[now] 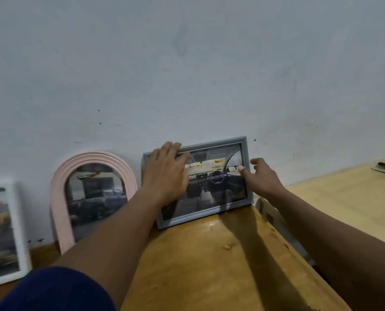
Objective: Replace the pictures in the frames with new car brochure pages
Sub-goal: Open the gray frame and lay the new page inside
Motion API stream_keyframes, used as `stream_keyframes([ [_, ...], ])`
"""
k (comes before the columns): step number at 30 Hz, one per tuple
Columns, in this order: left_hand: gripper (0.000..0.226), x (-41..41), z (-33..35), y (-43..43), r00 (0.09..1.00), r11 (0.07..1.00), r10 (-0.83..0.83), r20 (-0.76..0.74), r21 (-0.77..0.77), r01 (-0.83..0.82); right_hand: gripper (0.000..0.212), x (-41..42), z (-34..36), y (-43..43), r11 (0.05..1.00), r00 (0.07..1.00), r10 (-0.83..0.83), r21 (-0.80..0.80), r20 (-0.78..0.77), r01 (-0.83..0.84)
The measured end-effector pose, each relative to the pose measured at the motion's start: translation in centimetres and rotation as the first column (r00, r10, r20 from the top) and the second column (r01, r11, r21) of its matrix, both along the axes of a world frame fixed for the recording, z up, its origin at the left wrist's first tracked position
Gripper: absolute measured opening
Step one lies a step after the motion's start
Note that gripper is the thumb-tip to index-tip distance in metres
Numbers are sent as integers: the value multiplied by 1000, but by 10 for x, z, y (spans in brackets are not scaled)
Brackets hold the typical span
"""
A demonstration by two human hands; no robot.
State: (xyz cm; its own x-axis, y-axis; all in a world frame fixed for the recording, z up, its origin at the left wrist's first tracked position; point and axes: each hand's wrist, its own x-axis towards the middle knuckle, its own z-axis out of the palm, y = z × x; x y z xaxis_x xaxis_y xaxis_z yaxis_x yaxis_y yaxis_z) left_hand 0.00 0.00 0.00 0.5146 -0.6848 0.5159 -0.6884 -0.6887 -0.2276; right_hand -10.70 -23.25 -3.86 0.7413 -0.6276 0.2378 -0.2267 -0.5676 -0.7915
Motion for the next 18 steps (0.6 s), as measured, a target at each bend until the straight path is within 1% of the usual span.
stream_keyframes([
  [2, 61, 12, -2, -4, 999, 999, 39, 34, -21, -38, 62, 14, -6, -8, 993, 999, -31, 110, 7, 30],
  [4, 63, 23, -9, -5, 996, 999, 49, 74, -27, -47, 61, 26, -14, -12, 977, 999, -30, 211, 12, 26],
  [5, 63, 26, -12, -7, 996, 999, 45, 80, -32, -43, 60, 32, -19, -14, 973, 999, -28, 231, 26, 21],
  [8, 62, 28, -17, -7, 995, 997, 9, 100, -79, -1, 55, 37, -26, -15, 978, 994, -68, 204, 85, 50],
  [12, 61, 18, -14, -6, 997, 987, -27, 78, -159, 39, 46, 24, -32, -15, 982, 981, -107, 171, 161, 79],
  [16, 47, 2, 0, -6, 996, 979, -55, 69, -192, 68, 42, -9, -33, -9, 984, 962, -77, 178, 261, 31],
  [18, 41, -9, 8, -5, 996, 975, -88, 34, -201, 93, 42, -29, -26, -5, 985, 948, -96, 165, 302, 47],
])
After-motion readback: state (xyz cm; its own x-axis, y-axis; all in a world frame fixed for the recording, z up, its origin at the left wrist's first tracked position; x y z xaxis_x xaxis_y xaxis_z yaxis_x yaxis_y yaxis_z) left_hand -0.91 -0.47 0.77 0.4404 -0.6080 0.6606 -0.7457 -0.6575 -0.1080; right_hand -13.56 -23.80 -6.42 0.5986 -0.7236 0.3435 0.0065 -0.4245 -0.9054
